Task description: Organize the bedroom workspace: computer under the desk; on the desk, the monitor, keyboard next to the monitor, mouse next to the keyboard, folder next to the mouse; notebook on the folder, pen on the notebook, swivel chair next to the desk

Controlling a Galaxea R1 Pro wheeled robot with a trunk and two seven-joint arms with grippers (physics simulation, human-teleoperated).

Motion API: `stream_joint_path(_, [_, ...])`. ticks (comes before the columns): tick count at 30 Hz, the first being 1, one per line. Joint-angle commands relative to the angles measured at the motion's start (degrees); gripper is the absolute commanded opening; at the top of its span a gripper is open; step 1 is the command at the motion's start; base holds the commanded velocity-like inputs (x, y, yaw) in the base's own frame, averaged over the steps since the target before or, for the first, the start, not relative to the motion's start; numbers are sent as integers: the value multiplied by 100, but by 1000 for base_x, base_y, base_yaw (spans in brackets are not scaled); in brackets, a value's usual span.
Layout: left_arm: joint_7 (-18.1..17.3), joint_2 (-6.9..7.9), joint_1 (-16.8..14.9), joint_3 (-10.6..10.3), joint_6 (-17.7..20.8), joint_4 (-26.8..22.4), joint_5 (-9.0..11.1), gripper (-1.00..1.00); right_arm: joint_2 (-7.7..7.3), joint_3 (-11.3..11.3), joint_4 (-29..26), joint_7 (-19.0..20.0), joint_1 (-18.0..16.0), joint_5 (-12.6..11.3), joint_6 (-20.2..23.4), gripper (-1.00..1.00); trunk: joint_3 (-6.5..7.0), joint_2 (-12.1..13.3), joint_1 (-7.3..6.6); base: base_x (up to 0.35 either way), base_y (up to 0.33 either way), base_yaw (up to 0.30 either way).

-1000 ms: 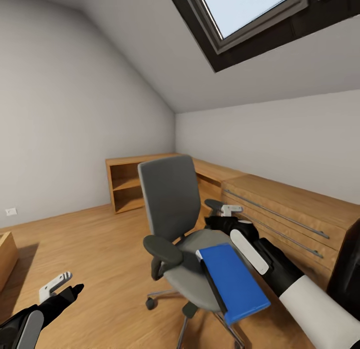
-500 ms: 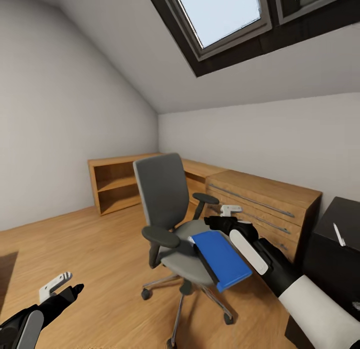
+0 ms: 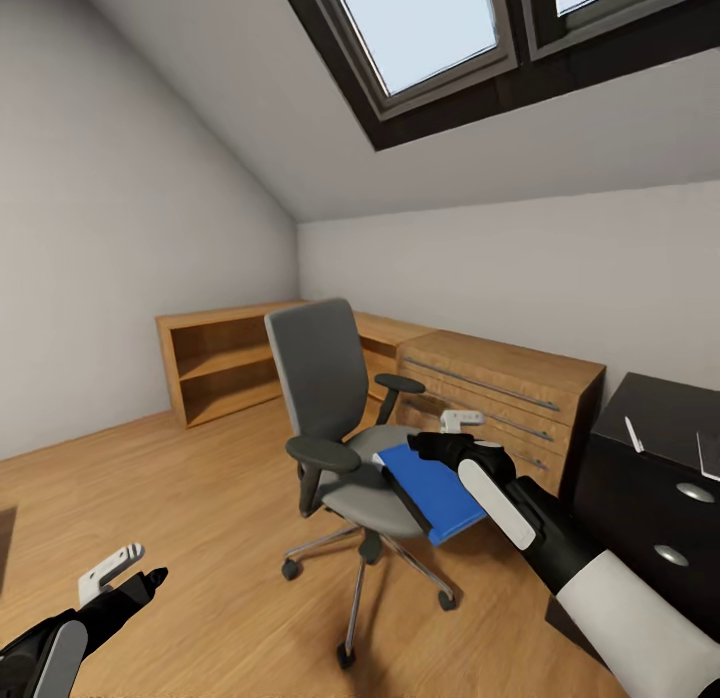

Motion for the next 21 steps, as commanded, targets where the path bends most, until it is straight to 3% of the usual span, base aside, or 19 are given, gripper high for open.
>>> stream_joint_path(1, [44, 1, -3, 1, 27, -7, 61, 100, -6, 20, -8, -62, -8, -56, 1, 100, -16, -4, -1, -22, 19, -19])
stream_joint_path(21, [55, 1, -3, 1, 31, -7, 61, 100, -14, 14, -15, -67, -8, -45, 1, 100, -198, -4, -1, -8, 2, -2])
